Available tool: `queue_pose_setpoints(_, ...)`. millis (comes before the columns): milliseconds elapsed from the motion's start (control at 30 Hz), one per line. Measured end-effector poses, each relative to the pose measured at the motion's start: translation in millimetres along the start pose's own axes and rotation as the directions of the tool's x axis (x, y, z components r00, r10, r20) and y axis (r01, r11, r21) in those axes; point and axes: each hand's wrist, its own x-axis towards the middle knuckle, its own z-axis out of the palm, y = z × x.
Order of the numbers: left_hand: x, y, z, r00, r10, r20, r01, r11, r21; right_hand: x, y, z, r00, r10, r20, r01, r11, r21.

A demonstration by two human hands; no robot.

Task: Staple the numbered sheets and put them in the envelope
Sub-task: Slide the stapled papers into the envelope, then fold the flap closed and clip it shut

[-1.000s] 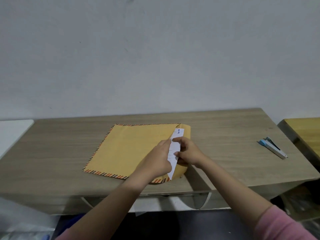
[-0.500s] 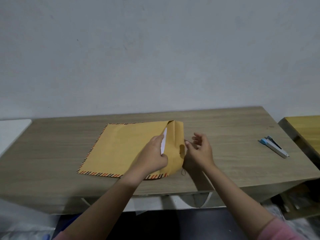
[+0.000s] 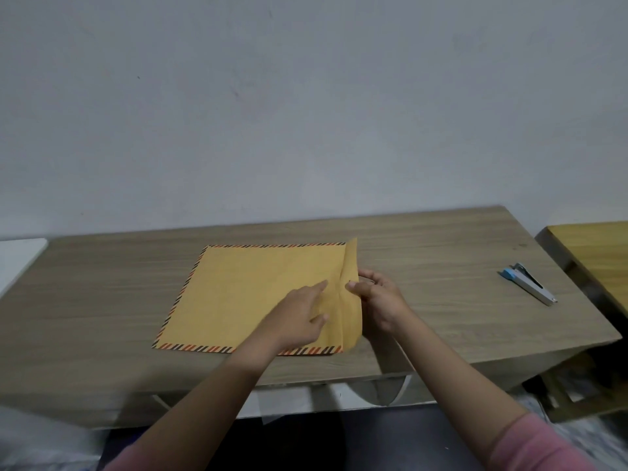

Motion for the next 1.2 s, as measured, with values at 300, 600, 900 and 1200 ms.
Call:
queue_pose_setpoints(300, 1, -55, 23, 0.991, -0.128, -0.030, 0.131, 0.944, 0.302, -12, -4, -10, 0.988, 0.138, 0.065, -0.103, 0.916, -0.387)
queue_pose_setpoints(600, 6, -44, 22, 0.975, -0.198, -0.097, 0.221, 0.881, 0.418, -1, -22, -10, 0.990, -0.108, -0.091, 0.013, 0.715, -0.699)
queue_pose_setpoints(900, 20, -31, 15, 0.984, -0.171, -0.043, 0.175, 0.916, 0.361, -5, -2, 2, 0.960, -0.279, 0.016, 0.193, 0.620, -0.761)
queue_pose_setpoints(1200, 18, -42, 20, 0.939, -0.132, -0.317, 0.241, 0.911, 0.335, -11, 44, 15, 0.901, -0.323, 0.289, 0.351, 0.154, -0.924)
